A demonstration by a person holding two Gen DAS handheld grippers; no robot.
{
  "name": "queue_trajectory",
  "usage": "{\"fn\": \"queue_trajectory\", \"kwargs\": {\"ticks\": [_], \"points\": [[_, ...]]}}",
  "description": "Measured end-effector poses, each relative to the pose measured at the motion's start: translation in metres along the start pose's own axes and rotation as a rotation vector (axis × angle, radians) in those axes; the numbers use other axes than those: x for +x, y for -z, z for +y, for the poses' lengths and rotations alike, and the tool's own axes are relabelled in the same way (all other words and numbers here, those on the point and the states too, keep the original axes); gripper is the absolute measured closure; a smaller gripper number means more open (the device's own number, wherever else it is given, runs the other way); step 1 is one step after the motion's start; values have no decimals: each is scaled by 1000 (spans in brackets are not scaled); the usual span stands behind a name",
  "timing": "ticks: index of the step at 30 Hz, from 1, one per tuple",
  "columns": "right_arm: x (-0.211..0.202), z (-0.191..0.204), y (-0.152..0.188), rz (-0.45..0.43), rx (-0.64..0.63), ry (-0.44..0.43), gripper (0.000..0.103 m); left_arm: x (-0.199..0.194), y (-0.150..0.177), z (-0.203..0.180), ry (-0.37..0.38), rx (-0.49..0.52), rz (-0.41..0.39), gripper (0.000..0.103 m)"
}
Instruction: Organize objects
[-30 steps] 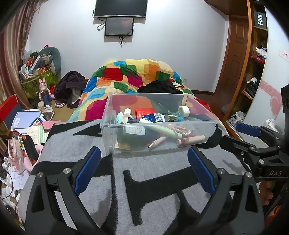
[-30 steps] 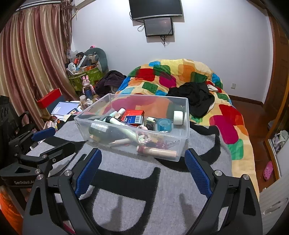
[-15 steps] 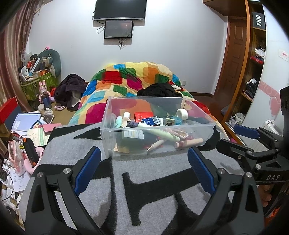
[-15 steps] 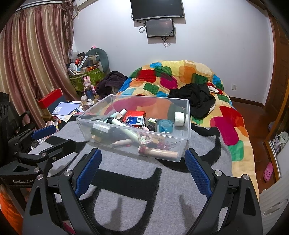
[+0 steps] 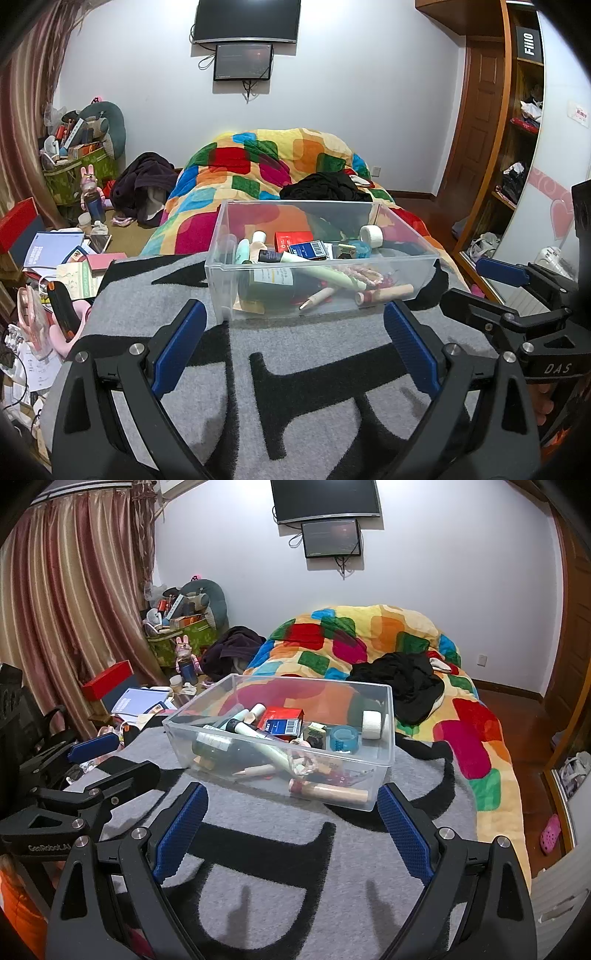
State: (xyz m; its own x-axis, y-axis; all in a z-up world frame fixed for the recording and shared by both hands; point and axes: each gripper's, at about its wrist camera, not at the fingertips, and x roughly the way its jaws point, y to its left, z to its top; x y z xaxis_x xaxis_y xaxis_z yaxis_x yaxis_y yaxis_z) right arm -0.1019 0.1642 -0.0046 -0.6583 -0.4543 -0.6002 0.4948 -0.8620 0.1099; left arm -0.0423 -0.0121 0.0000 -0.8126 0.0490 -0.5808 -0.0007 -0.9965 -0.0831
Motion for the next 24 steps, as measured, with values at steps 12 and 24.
{"fn": "queue_trajectory", "kwargs": {"ticks": [12, 24], "points": [[0, 1, 1, 2, 1, 3, 11, -2, 0, -2, 15, 7, -6, 5], [0, -1, 1, 3, 3, 6, 11, -2, 1, -2, 20, 4, 10, 5]]}}
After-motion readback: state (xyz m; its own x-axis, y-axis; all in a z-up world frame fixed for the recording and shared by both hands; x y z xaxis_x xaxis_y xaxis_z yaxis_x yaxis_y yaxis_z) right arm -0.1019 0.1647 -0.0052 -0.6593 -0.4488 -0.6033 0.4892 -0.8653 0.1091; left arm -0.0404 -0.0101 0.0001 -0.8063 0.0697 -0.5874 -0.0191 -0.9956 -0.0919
